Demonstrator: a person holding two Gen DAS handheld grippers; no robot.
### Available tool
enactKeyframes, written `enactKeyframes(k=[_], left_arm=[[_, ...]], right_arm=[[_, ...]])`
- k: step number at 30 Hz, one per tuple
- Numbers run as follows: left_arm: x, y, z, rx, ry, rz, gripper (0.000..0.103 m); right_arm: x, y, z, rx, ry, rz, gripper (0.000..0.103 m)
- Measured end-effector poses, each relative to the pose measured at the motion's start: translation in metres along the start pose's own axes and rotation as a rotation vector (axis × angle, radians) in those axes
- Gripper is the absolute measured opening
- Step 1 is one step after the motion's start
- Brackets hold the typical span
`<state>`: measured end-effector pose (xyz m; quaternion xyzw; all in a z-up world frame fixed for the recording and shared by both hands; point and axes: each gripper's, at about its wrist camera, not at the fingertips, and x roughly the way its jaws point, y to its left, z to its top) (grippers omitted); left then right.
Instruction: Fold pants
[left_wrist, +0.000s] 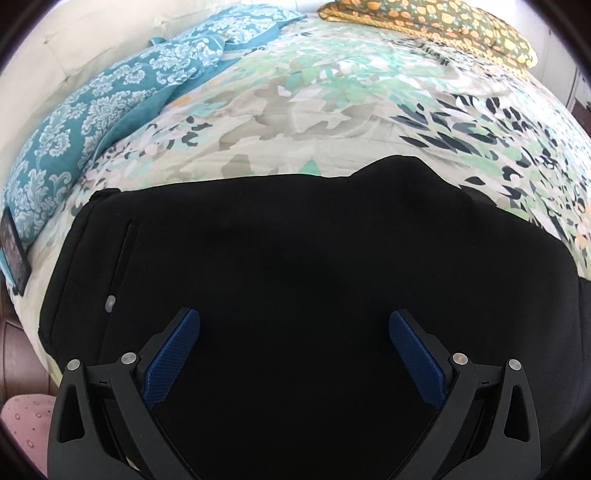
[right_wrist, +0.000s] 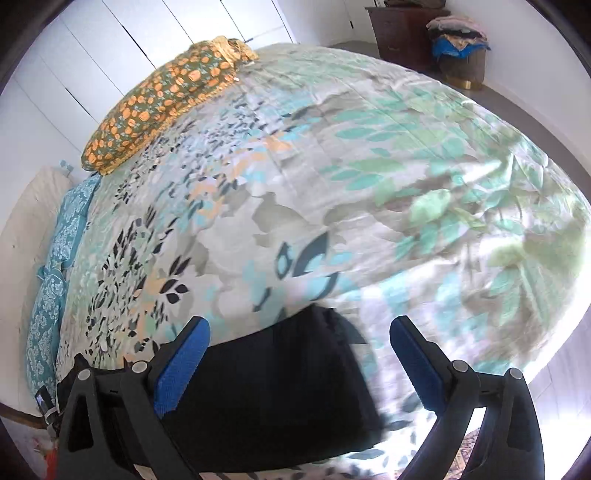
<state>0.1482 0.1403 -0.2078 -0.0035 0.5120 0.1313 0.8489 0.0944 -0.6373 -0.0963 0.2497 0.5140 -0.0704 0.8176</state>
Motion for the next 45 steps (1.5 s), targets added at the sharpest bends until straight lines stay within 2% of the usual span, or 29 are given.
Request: enactKeyframes(k=[1, 2, 6, 8, 12, 15, 18, 19, 20, 21, 23, 26, 33, 39, 41, 45], left_arm=[[0.000, -0.001, 0.000, 0.003, -0.005, 0.004, 0.103], [0.001, -0.001, -0.001, 0.005, -0.011, 0.006, 0.103], [0.000, -0.001, -0.003, 0.005, -0.030, 0.003, 0.103], [0.001, 0.000, -0.004, 0.002, -0.033, -0.004, 0.103], [0.001, 0.002, -0.003, -0.004, -0.035, -0.012, 0.103], [0.001, 0.001, -0.004, -0.005, -0.040, -0.008, 0.103], [0.002, 0.000, -0.004, -0.009, -0.050, -0.003, 0.103], [0.002, 0.000, -0.004, -0.011, -0.052, -0.002, 0.103], [0.003, 0.000, -0.004, -0.012, -0.054, -0.002, 0.103], [0.003, 0.000, -0.004, -0.013, -0.055, -0.001, 0.103], [0.003, 0.000, -0.003, -0.015, -0.055, -0.003, 0.103], [0.003, 0.001, -0.003, -0.018, -0.052, -0.006, 0.103], [0.004, 0.001, 0.001, -0.036, -0.033, -0.004, 0.103], [0.002, 0.004, 0.003, -0.042, 0.013, -0.022, 0.102], [-0.001, 0.006, 0.004, -0.041, 0.022, -0.040, 0.102], [-0.011, 0.011, 0.005, -0.066, 0.001, -0.077, 0.102]], right_arm=[[0.009, -0.012, 0.000, 0.027, 0.056, 0.033, 0.096], [0.016, -0.020, -0.002, 0.040, 0.098, 0.058, 0.090], [0.039, -0.019, -0.012, -0.040, 0.167, 0.090, 0.082], [0.053, -0.016, -0.016, -0.072, 0.223, 0.089, 0.071], [0.070, -0.013, -0.021, -0.126, 0.301, 0.095, 0.068], [0.075, -0.011, -0.024, -0.134, 0.337, 0.131, 0.068], [0.079, -0.010, -0.025, -0.122, 0.352, 0.098, 0.063], [0.080, -0.012, -0.025, -0.111, 0.356, 0.067, 0.045], [0.080, -0.014, -0.025, -0.086, 0.356, 0.049, 0.033], [0.079, -0.018, -0.025, -0.053, 0.354, 0.071, 0.031], [0.075, -0.021, -0.027, -0.017, 0.346, 0.128, 0.017], [0.060, -0.015, -0.034, 0.046, 0.299, 0.265, 0.015], [0.041, 0.066, -0.072, 0.054, 0.251, 0.594, 0.014], [0.081, 0.168, -0.116, 0.111, 0.289, 0.851, 0.014], [0.100, 0.210, -0.130, 0.102, 0.325, 0.905, 0.014], [0.142, 0.287, -0.162, 0.079, 0.405, 0.945, 0.014]])
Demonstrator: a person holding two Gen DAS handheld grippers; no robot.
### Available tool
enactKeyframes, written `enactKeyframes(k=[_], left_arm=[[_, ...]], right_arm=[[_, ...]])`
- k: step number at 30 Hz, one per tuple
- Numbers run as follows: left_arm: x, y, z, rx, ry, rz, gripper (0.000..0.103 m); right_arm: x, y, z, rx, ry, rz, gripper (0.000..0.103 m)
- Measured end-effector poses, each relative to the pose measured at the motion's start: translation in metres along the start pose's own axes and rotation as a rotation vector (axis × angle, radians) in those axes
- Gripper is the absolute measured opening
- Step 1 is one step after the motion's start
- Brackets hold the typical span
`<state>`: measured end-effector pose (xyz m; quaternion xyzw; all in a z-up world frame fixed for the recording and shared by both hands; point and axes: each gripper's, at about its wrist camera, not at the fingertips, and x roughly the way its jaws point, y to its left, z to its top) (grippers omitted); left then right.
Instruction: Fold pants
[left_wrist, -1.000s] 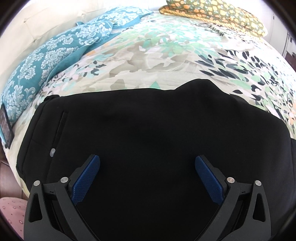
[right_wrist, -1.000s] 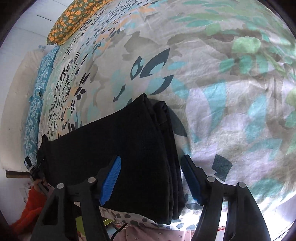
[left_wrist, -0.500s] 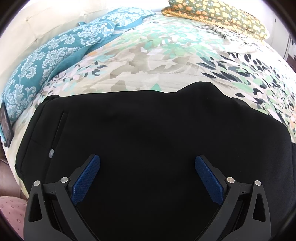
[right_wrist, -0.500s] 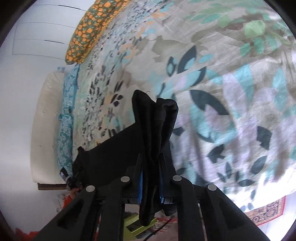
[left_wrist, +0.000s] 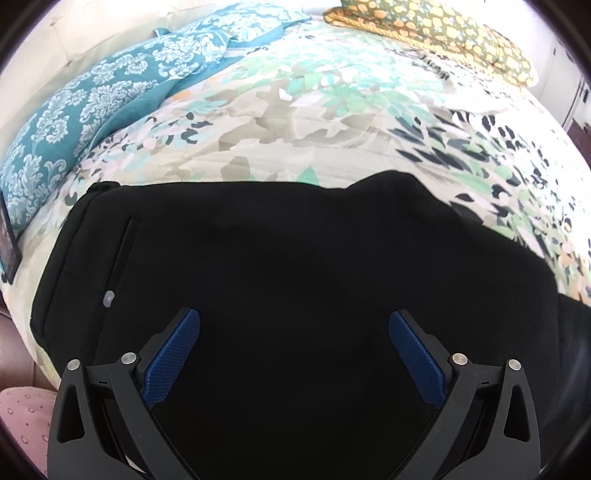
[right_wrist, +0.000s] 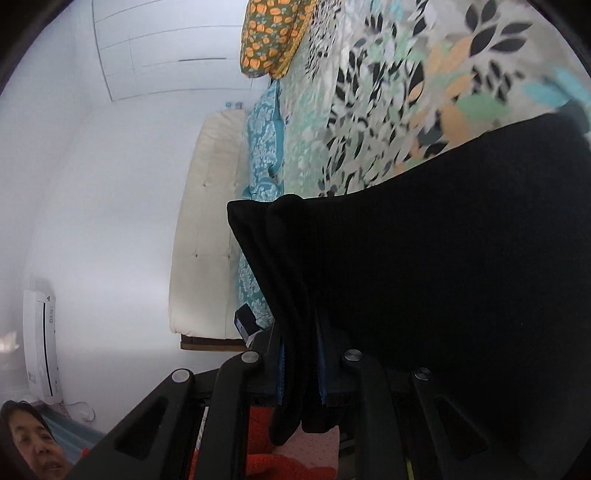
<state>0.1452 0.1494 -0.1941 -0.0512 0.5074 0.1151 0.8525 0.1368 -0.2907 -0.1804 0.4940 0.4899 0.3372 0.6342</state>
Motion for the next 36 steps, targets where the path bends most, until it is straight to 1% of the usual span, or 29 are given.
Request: enactKeyframes(k=[3, 6, 8, 10, 12, 13, 14, 16, 18, 19, 20, 21, 22, 24, 25, 26, 28, 30, 31, 32, 33, 34, 36], left_arm=[[-0.004, 0.004, 0.001, -0.017, -0.007, -0.014, 0.102], [-0.005, 0.005, 0.001, -0.022, -0.006, -0.018, 0.102], [-0.004, 0.005, 0.001, -0.026, -0.002, -0.020, 0.102], [-0.004, 0.005, 0.001, -0.030, 0.004, -0.028, 0.102], [-0.007, 0.007, 0.001, -0.032, 0.007, -0.048, 0.102], [-0.010, 0.008, 0.001, -0.035, 0.006, -0.060, 0.102], [-0.014, 0.011, 0.002, -0.042, 0.003, -0.079, 0.102], [-0.024, 0.018, 0.003, -0.068, -0.008, -0.137, 0.102], [-0.036, 0.026, 0.002, -0.104, -0.016, -0.216, 0.102], [-0.041, 0.029, 0.001, -0.121, -0.017, -0.269, 0.102], [-0.047, 0.031, -0.002, -0.133, -0.014, -0.326, 0.102], [-0.051, 0.029, -0.004, -0.134, -0.010, -0.378, 0.102], [-0.055, 0.024, -0.007, -0.119, -0.005, -0.436, 0.101], [-0.063, 0.006, -0.012, -0.045, 0.009, -0.526, 0.099], [-0.066, -0.008, -0.015, 0.011, 0.014, -0.564, 0.087], [-0.068, -0.021, -0.017, 0.068, 0.024, -0.581, 0.070], [-0.064, -0.042, -0.022, 0.156, 0.057, -0.577, 0.057], [-0.057, -0.055, -0.028, 0.205, 0.081, -0.542, 0.056], [-0.053, -0.061, -0.031, 0.228, 0.094, -0.528, 0.053], [-0.052, -0.064, -0.032, 0.247, 0.100, -0.523, 0.047], [-0.050, -0.069, -0.034, 0.264, 0.104, -0.523, 0.045], [-0.049, -0.071, -0.035, 0.275, 0.105, -0.522, 0.044], [-0.047, -0.078, -0.037, 0.296, 0.106, -0.507, 0.041]], right_arm=[[0.058, 0.003, -0.012, -0.002, 0.053, -0.011, 0.014], [0.105, 0.005, -0.027, 0.017, 0.096, 0.001, 0.014], [0.135, 0.010, -0.033, -0.010, 0.138, -0.030, 0.014], [0.157, 0.017, -0.036, -0.071, 0.157, -0.090, 0.014], [0.169, 0.024, -0.039, -0.132, 0.154, -0.144, 0.024], [0.174, 0.026, -0.039, -0.142, 0.158, -0.157, 0.038], [0.174, 0.030, -0.039, -0.143, 0.156, -0.149, 0.054], [0.161, 0.042, -0.036, -0.196, 0.120, -0.143, 0.067], [0.132, 0.058, -0.036, -0.302, 0.069, -0.160, 0.067], [0.115, 0.065, -0.035, -0.353, 0.050, -0.188, 0.071], [0.100, 0.071, -0.037, -0.397, 0.035, -0.224, 0.077], [0.085, 0.075, -0.039, -0.437, 0.023, -0.258, 0.078], [0.068, 0.077, -0.041, -0.474, 0.013, -0.289, 0.079], [0.036, 0.075, -0.052, -0.516, -0.011, -0.351, 0.079], [0.021, 0.073, -0.057, -0.523, -0.032, -0.374, 0.079], [0.006, 0.070, -0.063, -0.525, -0.058, -0.393, 0.079], [-0.021, 0.063, -0.075, -0.520, -0.121, -0.425, 0.079], [-0.049, 0.057, -0.081, -0.502, -0.185, -0.437, 0.079], [-0.063, 0.057, -0.082, -0.493, -0.217, -0.440, 0.079], [-0.069, 0.056, -0.080, -0.488, -0.248, -0.444, 0.079], [-0.078, 0.057, -0.079, -0.490, -0.271, -0.441, 0.079], [-0.082, 0.058, -0.078, -0.498, -0.280, -0.440, 0.079], [-0.076, 0.060, -0.072, -0.523, -0.278, -0.461, 0.079]])
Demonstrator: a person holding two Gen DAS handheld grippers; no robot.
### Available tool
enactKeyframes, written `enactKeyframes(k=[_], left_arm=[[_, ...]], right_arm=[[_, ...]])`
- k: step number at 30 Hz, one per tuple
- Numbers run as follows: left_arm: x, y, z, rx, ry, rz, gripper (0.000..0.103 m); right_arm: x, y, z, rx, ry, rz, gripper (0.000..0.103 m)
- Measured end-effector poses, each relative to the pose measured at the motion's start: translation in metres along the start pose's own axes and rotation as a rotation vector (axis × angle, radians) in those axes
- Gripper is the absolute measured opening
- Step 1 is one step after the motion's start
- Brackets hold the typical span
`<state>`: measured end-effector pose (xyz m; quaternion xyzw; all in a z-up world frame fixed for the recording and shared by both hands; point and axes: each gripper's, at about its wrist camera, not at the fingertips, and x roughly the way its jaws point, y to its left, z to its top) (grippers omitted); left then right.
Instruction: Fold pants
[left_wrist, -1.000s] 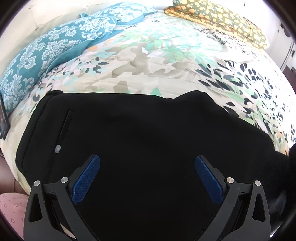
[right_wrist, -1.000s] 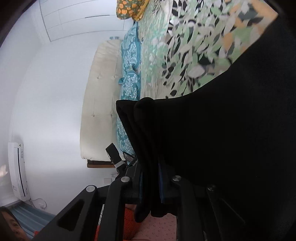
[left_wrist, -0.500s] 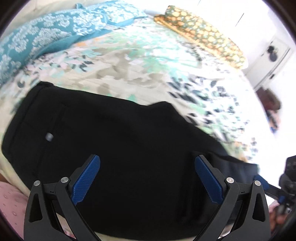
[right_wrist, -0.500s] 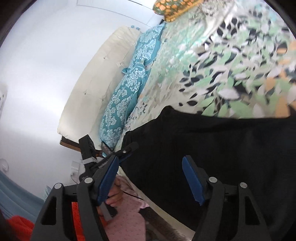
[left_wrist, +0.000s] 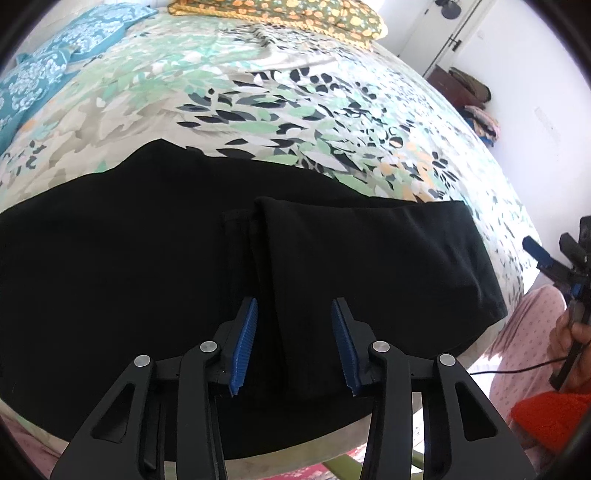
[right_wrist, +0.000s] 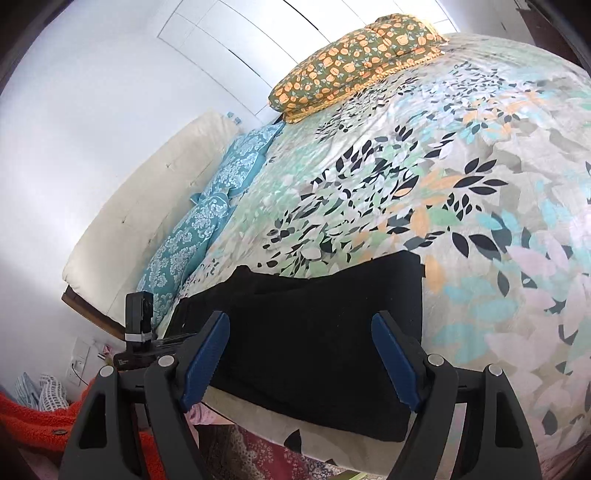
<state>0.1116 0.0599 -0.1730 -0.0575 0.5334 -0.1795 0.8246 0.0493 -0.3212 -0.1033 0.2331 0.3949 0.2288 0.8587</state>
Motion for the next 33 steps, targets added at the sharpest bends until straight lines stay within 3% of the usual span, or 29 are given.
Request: enactKeyframes(k=[4, 5, 10, 13, 16, 18, 19, 21, 22, 24, 25, 26, 30, 33], left_arm=[[0.012, 0.001, -0.004, 0.005, 0.035, 0.027, 0.029], [0.013, 0.000, -0.005, 0.010, 0.035, 0.031, 0.014], [-0.002, -0.003, -0.001, 0.040, -0.020, 0.051, 0.009], [-0.015, 0.008, 0.001, 0.019, -0.048, 0.047, 0.009], [-0.004, 0.016, -0.002, 0.015, -0.001, 0.070, 0.010], [0.007, 0.014, -0.004, 0.028, 0.031, 0.094, 0.010], [0.009, 0.012, -0.004, 0.041, 0.033, 0.110, 0.011], [0.008, 0.010, -0.004, 0.047, 0.031, 0.124, 0.018], [0.006, 0.013, -0.004, 0.040, 0.028, 0.136, 0.022], [0.000, 0.020, -0.004, 0.012, 0.015, 0.175, 0.047], [-0.007, 0.026, -0.003, -0.012, -0.008, 0.208, 0.068], [-0.014, 0.033, -0.003, -0.042, -0.040, 0.221, 0.075], [-0.050, 0.067, 0.003, -0.215, -0.197, 0.198, 0.075], [-0.066, 0.061, 0.003, -0.233, -0.311, 0.079, 0.074]], right_arm=[[0.018, 0.005, 0.000, -0.024, 0.028, -0.001, 0.079], [0.020, 0.006, -0.001, -0.030, 0.030, 0.001, 0.079], [0.007, 0.001, 0.001, -0.040, -0.035, -0.048, 0.079], [0.001, -0.004, 0.002, -0.020, -0.051, -0.029, 0.079], [0.018, 0.003, -0.004, -0.044, 0.036, 0.037, 0.079], [0.047, 0.008, -0.014, -0.059, 0.179, 0.073, 0.081], [0.066, 0.007, -0.023, -0.061, 0.270, 0.043, 0.081], [0.094, -0.003, -0.041, -0.052, 0.403, -0.042, 0.081], [0.092, -0.002, -0.041, -0.069, 0.359, -0.030, 0.081], [0.092, -0.003, -0.036, -0.043, 0.373, -0.014, 0.084], [0.089, -0.004, -0.033, -0.030, 0.367, -0.007, 0.083], [0.084, -0.005, -0.031, -0.016, 0.340, 0.002, 0.083], [0.048, -0.010, -0.008, 0.069, 0.163, 0.113, 0.083], [0.035, -0.018, 0.024, 0.131, 0.078, 0.143, 0.083]])
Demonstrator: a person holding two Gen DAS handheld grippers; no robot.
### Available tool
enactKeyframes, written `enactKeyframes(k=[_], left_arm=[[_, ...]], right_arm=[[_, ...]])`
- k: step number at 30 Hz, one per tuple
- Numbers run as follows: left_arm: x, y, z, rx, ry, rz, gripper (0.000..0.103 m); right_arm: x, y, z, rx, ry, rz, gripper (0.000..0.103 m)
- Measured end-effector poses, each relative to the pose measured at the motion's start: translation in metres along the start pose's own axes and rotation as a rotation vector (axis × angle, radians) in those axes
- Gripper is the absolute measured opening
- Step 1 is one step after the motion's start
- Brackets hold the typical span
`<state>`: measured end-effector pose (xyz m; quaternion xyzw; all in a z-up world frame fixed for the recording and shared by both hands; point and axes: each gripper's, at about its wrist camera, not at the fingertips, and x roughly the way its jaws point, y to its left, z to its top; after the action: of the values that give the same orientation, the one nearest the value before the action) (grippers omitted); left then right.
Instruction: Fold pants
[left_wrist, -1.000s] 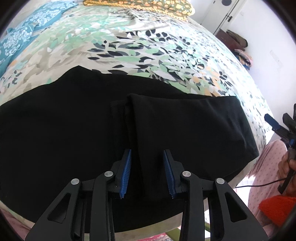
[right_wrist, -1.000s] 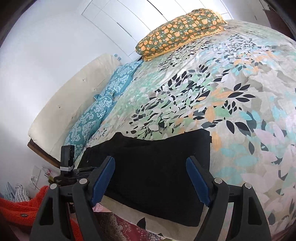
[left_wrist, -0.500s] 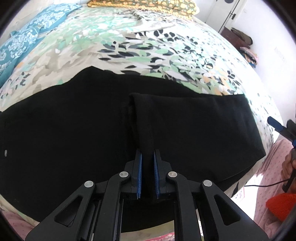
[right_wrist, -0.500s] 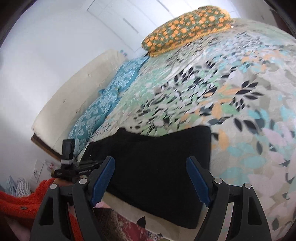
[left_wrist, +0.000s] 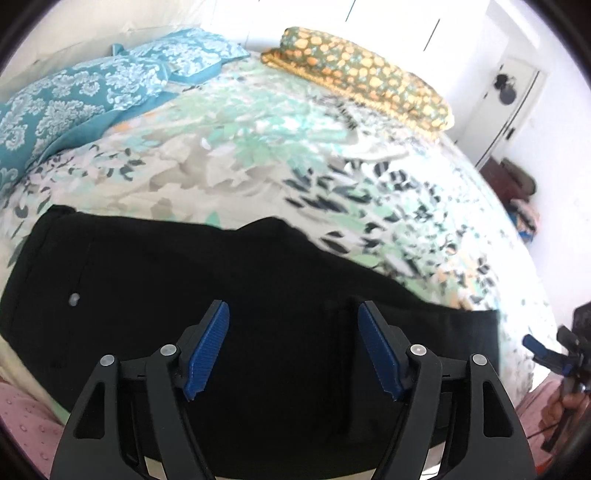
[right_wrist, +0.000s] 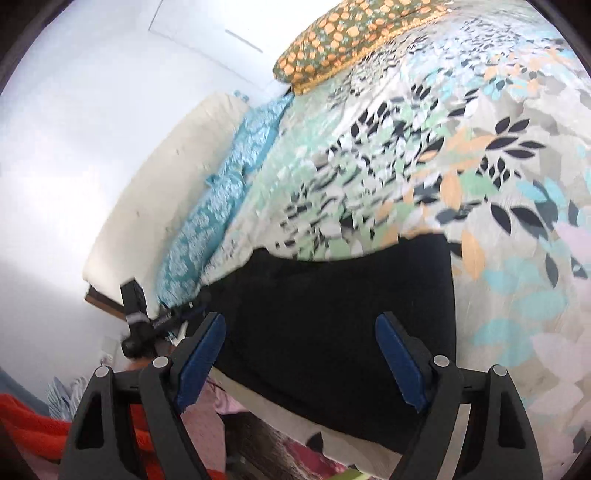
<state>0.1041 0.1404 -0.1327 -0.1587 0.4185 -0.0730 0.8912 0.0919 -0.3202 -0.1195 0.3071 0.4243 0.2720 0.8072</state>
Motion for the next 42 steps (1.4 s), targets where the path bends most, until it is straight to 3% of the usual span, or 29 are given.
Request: enactKeyframes(k=[2, 4, 10, 14, 20, 22, 24, 27, 29, 32, 35, 37, 39, 42], left_arm=[[0.001, -0.018, -0.004, 0.053, -0.004, -0.105, 0.074], [0.013, -0.039, -0.011, 0.139, 0.032, -0.141, 0.074], [0.082, -0.050, -0.045, 0.269, 0.305, 0.033, 0.073], [0.075, -0.047, -0.043, 0.272, 0.292, 0.047, 0.074], [0.074, -0.047, -0.039, 0.234, 0.297, 0.046, 0.074], [0.078, -0.048, -0.038, 0.237, 0.300, 0.051, 0.074], [0.079, -0.049, -0.040, 0.248, 0.301, 0.057, 0.074], [0.076, -0.046, -0.039, 0.240, 0.304, 0.060, 0.075], [0.070, -0.039, -0.032, 0.191, 0.301, 0.049, 0.075], [0.042, -0.009, -0.004, 0.040, 0.220, -0.008, 0.077], [0.003, 0.052, 0.037, -0.171, 0.083, -0.013, 0.092], [-0.019, 0.107, 0.059, -0.318, 0.021, 0.022, 0.094], [-0.032, 0.164, 0.074, -0.436, 0.025, 0.099, 0.094], [-0.025, 0.231, 0.081, -0.485, 0.158, 0.166, 0.095]], right_arm=[[0.003, 0.002, 0.021, 0.021, -0.006, 0.013, 0.084], [0.021, -0.003, 0.037, 0.062, 0.063, 0.055, 0.085], [0.069, -0.071, 0.033, 0.296, 0.171, -0.100, 0.084], [0.051, -0.065, 0.031, 0.307, 0.128, -0.056, 0.084], [0.018, -0.026, -0.005, 0.298, 0.223, 0.138, 0.086], [0.019, -0.028, -0.026, 0.314, 0.267, 0.125, 0.087], [0.028, -0.042, -0.050, 0.333, 0.315, 0.040, 0.087], [0.023, -0.052, -0.057, 0.370, 0.229, 0.082, 0.083], [0.012, -0.048, -0.048, 0.393, 0.153, 0.152, 0.083], [-0.008, -0.034, -0.034, 0.297, 0.058, 0.202, 0.086], [-0.016, -0.032, -0.034, 0.256, 0.026, 0.184, 0.088], [-0.015, -0.039, -0.038, 0.278, 0.033, 0.168, 0.088], [-0.012, -0.046, -0.041, 0.296, 0.047, 0.131, 0.088], [-0.008, -0.049, -0.041, 0.305, 0.051, 0.129, 0.088]])
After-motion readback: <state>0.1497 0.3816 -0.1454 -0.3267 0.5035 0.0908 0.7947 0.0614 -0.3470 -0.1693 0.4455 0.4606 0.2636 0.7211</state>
